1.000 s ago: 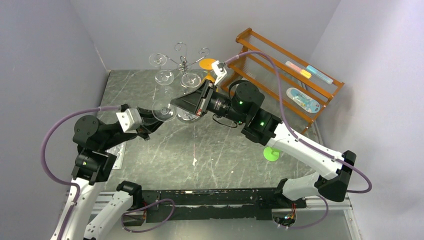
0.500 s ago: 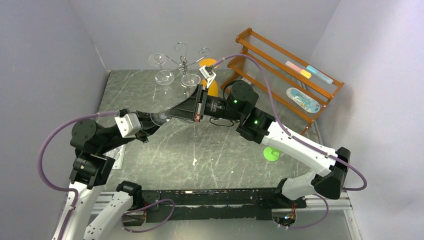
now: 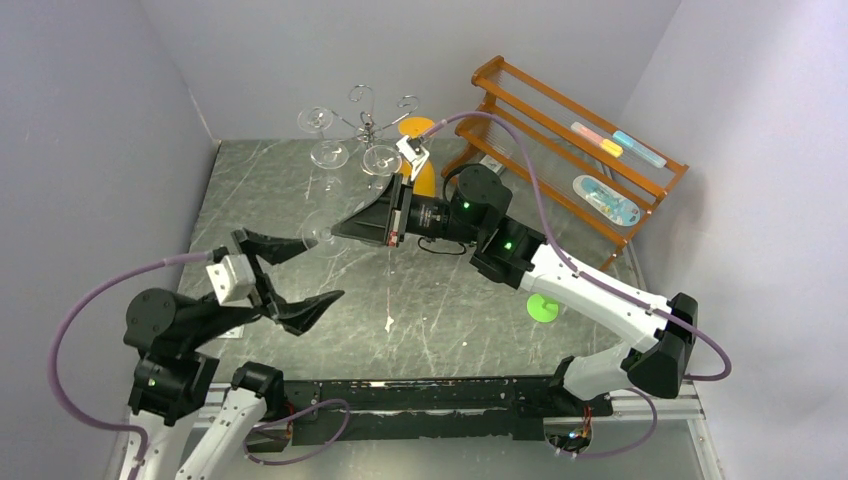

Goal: Place the wine glass upside down on the wine glass rack

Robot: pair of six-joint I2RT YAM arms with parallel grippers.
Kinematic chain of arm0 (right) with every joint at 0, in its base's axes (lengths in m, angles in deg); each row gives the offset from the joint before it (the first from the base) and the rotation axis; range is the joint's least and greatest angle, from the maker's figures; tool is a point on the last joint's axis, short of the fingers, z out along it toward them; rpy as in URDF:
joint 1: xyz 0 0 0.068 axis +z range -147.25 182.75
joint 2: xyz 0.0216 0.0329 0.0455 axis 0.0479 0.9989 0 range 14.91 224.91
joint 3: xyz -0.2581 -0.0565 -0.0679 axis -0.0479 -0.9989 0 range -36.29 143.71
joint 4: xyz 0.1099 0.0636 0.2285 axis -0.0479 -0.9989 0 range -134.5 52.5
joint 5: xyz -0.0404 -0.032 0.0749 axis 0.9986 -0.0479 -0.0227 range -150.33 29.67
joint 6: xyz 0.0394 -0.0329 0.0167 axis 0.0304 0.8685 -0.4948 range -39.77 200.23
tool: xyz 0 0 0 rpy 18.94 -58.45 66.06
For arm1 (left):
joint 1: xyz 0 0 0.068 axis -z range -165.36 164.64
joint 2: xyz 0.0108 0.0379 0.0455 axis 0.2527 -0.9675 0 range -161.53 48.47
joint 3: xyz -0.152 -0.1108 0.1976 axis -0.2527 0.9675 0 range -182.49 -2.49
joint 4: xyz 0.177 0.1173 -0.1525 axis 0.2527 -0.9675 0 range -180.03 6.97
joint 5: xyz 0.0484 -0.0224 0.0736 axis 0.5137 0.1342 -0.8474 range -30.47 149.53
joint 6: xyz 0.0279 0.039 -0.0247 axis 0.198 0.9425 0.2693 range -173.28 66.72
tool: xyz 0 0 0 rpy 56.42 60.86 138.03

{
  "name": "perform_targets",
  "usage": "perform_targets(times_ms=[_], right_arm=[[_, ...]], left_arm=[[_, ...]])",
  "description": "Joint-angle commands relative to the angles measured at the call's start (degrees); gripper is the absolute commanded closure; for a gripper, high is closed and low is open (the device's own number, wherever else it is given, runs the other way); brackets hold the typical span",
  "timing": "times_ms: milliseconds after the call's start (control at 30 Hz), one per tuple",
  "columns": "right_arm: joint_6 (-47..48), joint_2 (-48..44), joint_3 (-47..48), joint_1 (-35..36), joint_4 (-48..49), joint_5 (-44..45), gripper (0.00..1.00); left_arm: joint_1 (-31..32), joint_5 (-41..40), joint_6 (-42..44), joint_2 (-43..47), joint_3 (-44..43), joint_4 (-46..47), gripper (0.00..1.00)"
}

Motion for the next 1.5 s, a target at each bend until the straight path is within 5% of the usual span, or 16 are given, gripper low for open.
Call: perform_targets(times_ms=[0, 100, 200, 333, 467, 1000, 1133, 1233, 1300, 1467], right_arm=[[4.26, -0.05, -0.33, -0.18, 2.19, 2.32, 1.00], [6.79, -0.38, -0.60, -0.26, 1.20, 3.85, 1.00], [8.55, -1.20, -1.98, -0.31, 0.75, 6.42, 1.00], [9.35, -1.30, -2.85, -0.24, 1.45, 6.41, 1.00], [9.54, -1.22, -3.32, -0.29, 2.89, 5.07, 1.00], [9.06, -0.65, -3.05, -0.24, 3.77, 2.08, 1.00], [8.81, -0.08, -3.03, -0.31, 3.52, 2.19, 1.00], [9.02, -0.29, -2.61, -0.28, 1.21, 3.98, 0.86], [9.16, -0.85, -3.03, -0.33, 0.94, 4.79, 0.64], [10.86, -3.74, -4.88, -0.40, -1.22, 9.80, 0.34]], left_arm=[[-0.23, -5.68, -14.85, 4.23, 0.94, -1.63, 0.04], [-0.23, -20.51, -32.57, 6.00, 0.26, -0.65, 0.04], [-0.23, -23.66, -45.39, 7.32, 2.38, 4.75, 0.06], [-0.18, -29.96, -48.89, 4.77, -2.76, -4.10, 0.06], [-0.23, -27.79, -50.09, -0.71, -6.59, -8.28, 0.09], [-0.23, -18.19, -50.56, -6.51, -4.10, -6.95, 0.71], [-0.23, -18.27, -49.37, -6.77, -4.29, -8.43, 0.94], [-0.23, -22.06, -47.45, -6.32, -5.43, -11.32, 0.95], [-0.23, -26.83, -46.14, -5.76, -6.47, -14.16, 0.95], [-0.23, -39.83, -43.98, -4.63, -8.25, -20.31, 0.95]])
